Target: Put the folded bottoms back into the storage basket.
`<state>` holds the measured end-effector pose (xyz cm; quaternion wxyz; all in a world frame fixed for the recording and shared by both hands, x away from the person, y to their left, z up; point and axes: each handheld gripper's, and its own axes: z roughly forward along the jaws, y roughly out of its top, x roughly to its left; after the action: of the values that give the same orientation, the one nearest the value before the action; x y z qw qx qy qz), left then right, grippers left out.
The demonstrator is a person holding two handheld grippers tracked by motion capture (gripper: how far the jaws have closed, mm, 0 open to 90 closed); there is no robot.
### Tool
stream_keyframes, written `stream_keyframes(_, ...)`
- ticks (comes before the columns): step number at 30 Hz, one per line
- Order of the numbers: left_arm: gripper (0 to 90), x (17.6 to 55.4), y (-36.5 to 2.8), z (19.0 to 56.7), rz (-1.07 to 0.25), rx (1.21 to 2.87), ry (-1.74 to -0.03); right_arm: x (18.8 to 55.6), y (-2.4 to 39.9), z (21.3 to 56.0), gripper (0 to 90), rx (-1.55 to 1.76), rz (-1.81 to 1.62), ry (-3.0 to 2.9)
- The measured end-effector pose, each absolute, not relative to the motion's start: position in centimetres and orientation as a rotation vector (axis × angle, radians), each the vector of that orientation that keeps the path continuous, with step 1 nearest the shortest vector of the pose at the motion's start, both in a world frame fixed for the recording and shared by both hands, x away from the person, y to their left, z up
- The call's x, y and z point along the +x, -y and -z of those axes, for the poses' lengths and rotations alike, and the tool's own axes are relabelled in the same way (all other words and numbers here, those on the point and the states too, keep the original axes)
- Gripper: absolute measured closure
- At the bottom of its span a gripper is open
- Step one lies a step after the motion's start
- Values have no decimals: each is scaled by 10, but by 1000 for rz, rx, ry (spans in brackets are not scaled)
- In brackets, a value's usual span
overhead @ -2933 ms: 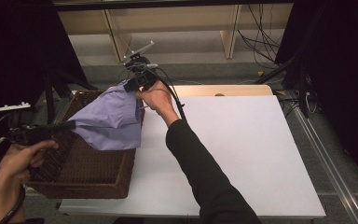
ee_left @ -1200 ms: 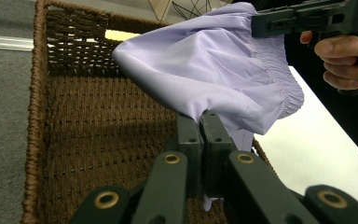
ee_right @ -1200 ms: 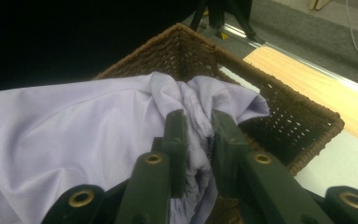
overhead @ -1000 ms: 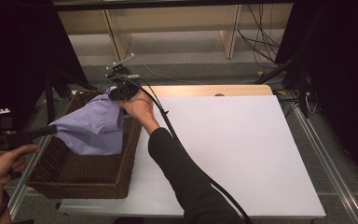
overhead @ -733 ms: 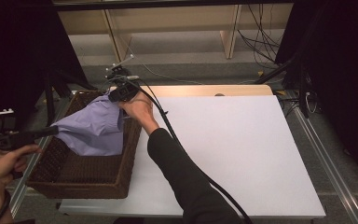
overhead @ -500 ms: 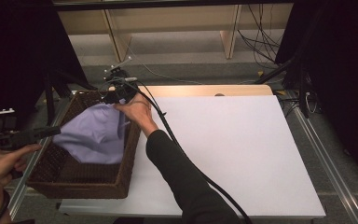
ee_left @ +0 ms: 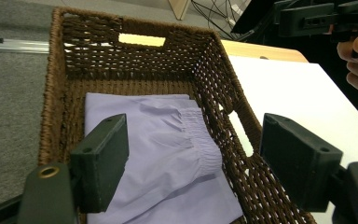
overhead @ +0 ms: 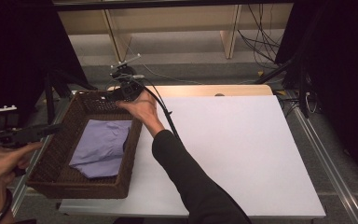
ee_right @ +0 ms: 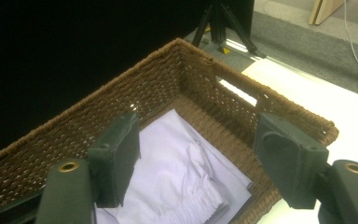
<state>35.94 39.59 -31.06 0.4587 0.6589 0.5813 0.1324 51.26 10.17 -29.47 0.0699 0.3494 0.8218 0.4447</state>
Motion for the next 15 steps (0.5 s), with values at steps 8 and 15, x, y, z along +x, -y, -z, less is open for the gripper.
stream_keyframes(8,224,365,-383,312,-297,1637,-1402,509,-95,292,294,1040,-1359,-2463)
stream_keyframes(15,201,368,-377,314,-296,1630,-1394,507,-86,289,277,1044,-1365,-2456)
